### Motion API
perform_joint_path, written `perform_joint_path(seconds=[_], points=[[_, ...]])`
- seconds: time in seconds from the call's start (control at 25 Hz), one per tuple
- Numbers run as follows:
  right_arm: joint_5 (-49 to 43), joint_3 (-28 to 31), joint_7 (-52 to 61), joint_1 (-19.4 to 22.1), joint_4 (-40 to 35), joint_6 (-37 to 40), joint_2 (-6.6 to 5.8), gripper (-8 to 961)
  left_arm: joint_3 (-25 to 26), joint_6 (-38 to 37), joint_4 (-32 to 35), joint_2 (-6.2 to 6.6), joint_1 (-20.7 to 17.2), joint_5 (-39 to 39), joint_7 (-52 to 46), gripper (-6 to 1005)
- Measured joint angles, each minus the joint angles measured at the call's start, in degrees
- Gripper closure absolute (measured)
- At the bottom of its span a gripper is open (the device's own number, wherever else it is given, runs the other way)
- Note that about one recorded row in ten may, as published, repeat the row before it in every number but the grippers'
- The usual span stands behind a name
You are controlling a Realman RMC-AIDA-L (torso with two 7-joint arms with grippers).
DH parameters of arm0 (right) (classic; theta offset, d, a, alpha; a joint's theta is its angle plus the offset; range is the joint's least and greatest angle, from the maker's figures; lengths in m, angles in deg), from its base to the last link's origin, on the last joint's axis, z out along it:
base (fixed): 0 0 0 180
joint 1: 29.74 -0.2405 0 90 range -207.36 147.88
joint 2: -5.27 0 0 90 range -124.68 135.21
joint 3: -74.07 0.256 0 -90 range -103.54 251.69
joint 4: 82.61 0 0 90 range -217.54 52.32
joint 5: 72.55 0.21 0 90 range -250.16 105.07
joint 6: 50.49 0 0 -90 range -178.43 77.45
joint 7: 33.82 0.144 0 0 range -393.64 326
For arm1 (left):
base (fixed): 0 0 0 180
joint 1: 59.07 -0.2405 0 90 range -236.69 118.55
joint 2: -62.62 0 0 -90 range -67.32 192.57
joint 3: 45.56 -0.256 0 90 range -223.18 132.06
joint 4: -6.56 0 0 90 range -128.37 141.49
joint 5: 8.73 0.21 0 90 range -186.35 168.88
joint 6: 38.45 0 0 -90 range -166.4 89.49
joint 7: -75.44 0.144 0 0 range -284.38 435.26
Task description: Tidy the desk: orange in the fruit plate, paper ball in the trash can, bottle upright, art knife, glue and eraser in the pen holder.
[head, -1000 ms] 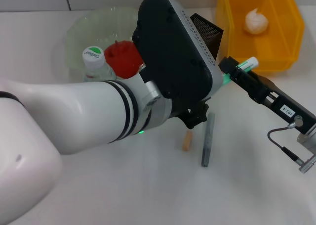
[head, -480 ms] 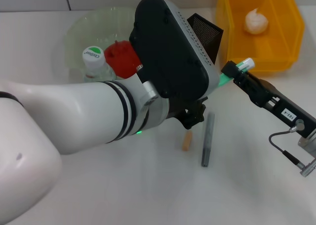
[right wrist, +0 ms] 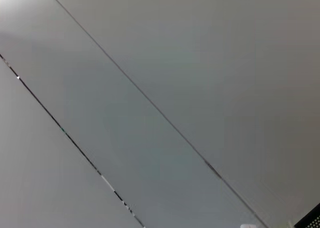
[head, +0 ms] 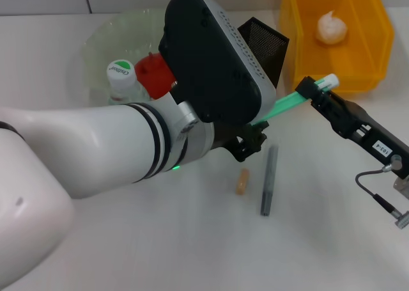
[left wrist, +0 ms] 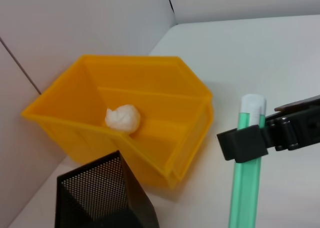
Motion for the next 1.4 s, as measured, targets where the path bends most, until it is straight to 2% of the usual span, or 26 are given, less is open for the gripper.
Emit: perform_joint_path(seconds=[0.12, 0.24, 0.4, 0.52, 0.64, 0.76, 0.8, 0.92, 1.04, 1.08, 1.2, 1.28, 1.4], points=[[0.1, 0.0, -0.2, 0.1, -0.1, 0.0, 0.0, 782, 0.1, 0.2, 0.1, 0.02, 0.0, -0.1, 0.1, 772], [0.4, 0.8, -0.2, 0.7, -0.9, 0.4, -0.09, 782, 0.2, 0.9, 1.0, 0.12, -0.4, -0.4, 0.1, 629], [0.9, 4.5, 1.8, 1.9, -5.2, 2.9, -0.33, 782, 0.8, 4.6, 3.8, 0.41, -3.3, -4.2, 3.9, 464], [1.0, 5.5, 2.8, 2.3, -7.3, 3.5, -0.33, 782, 5.1, 4.3, 6.0, 0.54, -5.4, -17.2, 15.4, 360], [1.3, 6.7, 3.1, 2.5, -9.8, 4.5, -0.3, 782, 12.9, 0.4, 5.8, 0.64, -7.6, -37.9, 31.4, 213], [1.7, 6.9, 3.2, 1.9, -12.7, 5.5, -0.3, 783, 18.7, -4.6, 3.6, 0.68, -10.4, -52.1, 45.4, 213], [1.7, 6.9, 3.2, 0.8, -14.6, 5.7, -0.28, 783, 22.1, -8.1, 1.1, 0.63, -12.1, -59.4, 52.7, 213], [1.7, 6.9, 3.1, -0.7, -16.4, 5.7, -0.25, 783, 29.4, -17.8, -6.8, 0.53, -14.0, -74.1, 65.9, 214], [1.7, 6.5, 2.9, -4.8, -19.7, 3.2, -0.26, 783, 38.2, -32.7, -23.4, 0.52, -12.8, -87.2, 80.6, 214], [1.7, 6.5, 2.9, -4.8, -19.7, 3.2, -0.26, 783, 39.8, -36.6, -28.1, 0.49, -12.2, -88.9, 84.5, 214], [1.6, 5.6, 2.7, -8.9, -21.6, -2.0, -0.32, 783, 46.5, -45.9, -49.0, 0.5, -8.2, -90.5, 99.7, 214], [1.5, 3.6, 2.3, -10.7, -22.3, -5.3, -0.35, 784, 49.7, -47.8, -60.0, 0.73, -5.9, -90.3, 105.2, 214], [1.7, -1.3, 2.0, -13.0, -23.0, -10.7, -0.35, 784, 52.7, -48.9, -70.6, 1.3, -3.8, -89.0, 112.1, 214]])
